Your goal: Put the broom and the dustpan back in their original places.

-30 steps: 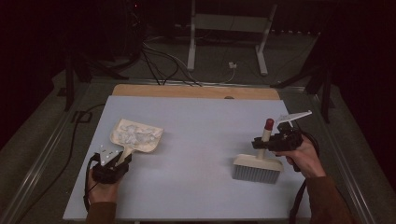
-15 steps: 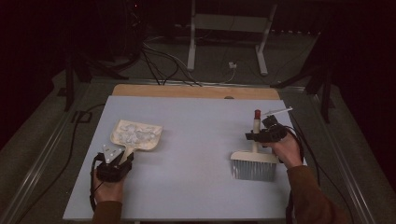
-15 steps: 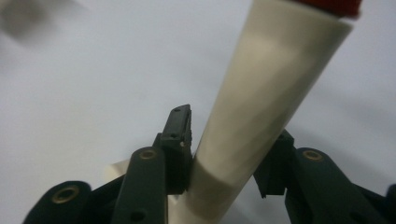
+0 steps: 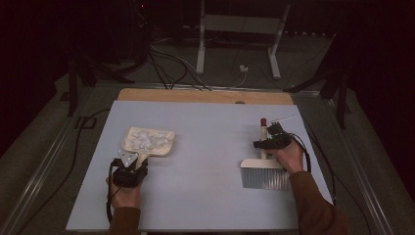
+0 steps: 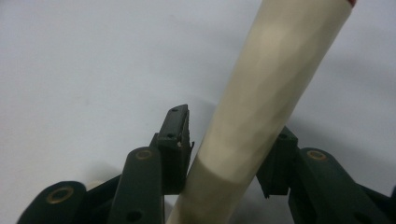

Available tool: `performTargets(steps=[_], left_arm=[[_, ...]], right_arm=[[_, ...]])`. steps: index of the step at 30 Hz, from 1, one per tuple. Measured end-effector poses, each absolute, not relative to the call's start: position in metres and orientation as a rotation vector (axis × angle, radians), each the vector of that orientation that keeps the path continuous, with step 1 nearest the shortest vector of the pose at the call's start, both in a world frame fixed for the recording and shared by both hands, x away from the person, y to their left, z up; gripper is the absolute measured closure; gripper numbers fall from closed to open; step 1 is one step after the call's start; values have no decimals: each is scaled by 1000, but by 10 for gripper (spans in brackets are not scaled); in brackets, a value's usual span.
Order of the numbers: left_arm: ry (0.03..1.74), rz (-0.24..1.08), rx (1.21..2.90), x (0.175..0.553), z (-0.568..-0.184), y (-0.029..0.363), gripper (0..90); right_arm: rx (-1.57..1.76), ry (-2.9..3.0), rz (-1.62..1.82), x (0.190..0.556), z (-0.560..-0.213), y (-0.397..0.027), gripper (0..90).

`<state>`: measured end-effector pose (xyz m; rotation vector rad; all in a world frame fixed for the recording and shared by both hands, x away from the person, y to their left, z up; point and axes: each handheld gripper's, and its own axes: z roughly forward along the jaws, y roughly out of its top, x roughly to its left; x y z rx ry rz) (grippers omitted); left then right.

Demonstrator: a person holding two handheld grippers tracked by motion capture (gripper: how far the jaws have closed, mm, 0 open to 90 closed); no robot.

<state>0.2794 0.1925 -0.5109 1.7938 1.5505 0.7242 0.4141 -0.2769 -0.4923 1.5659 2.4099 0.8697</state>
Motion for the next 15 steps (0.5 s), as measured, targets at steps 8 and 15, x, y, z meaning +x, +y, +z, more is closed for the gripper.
performTargets(steps=[8,15], left_arm=[[1581,731,1790,283,-515,190,665],[1585,742,1804,287,-517,184,665]], right_arm=[[1578,2390,797,417,-502,-271,595],[1591,2372,791,417,-505,-271,595]])
